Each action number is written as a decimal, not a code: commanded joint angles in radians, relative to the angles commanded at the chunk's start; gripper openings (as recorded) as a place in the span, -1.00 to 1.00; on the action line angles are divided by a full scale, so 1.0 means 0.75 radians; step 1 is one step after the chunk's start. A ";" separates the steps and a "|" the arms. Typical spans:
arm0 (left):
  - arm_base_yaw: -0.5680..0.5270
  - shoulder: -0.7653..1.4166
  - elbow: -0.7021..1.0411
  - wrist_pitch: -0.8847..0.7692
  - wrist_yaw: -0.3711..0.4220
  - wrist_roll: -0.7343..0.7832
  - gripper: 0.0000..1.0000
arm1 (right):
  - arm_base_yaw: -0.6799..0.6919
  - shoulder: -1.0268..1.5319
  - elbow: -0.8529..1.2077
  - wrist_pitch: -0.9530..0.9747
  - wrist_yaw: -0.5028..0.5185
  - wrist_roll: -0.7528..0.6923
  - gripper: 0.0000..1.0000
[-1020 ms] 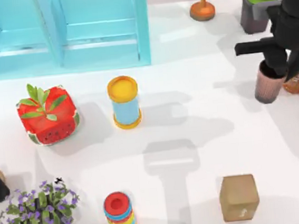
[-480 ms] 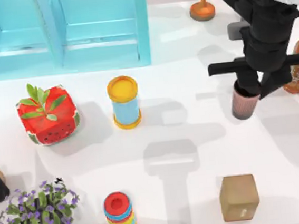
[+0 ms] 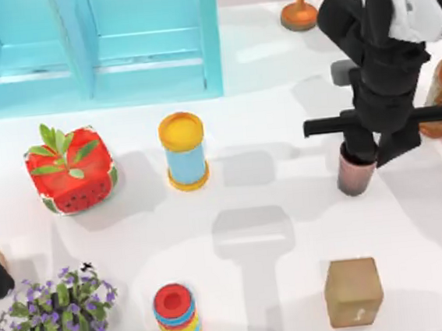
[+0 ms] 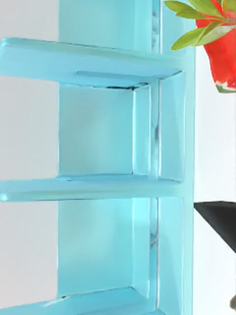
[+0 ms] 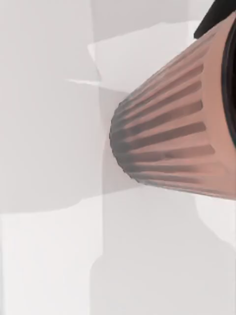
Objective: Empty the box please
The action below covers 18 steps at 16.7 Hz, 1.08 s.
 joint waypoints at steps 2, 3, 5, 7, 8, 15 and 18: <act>0.000 0.000 0.000 0.000 0.000 0.000 1.00 | 0.001 0.003 -0.006 0.007 0.000 0.000 -1.00; 0.000 0.000 0.000 0.000 0.000 0.000 1.00 | 0.001 0.003 -0.006 0.007 0.000 0.000 -1.00; 0.000 0.000 0.000 0.000 0.000 0.000 1.00 | 0.001 0.003 -0.006 0.007 0.000 0.000 -0.85; 0.000 0.000 0.000 0.000 0.000 0.000 1.00 | 0.001 0.003 -0.006 0.007 0.000 0.000 -0.55; 0.000 0.000 0.000 0.000 0.000 0.000 1.00 | 0.001 0.003 -0.006 0.007 0.000 0.000 -0.40; 0.000 0.000 0.000 0.000 0.000 0.000 1.00 | 0.001 0.003 -0.006 0.007 0.000 0.000 0.66; 0.000 0.000 0.000 0.000 0.000 0.000 1.00 | 0.001 0.003 -0.006 0.007 0.000 0.000 1.00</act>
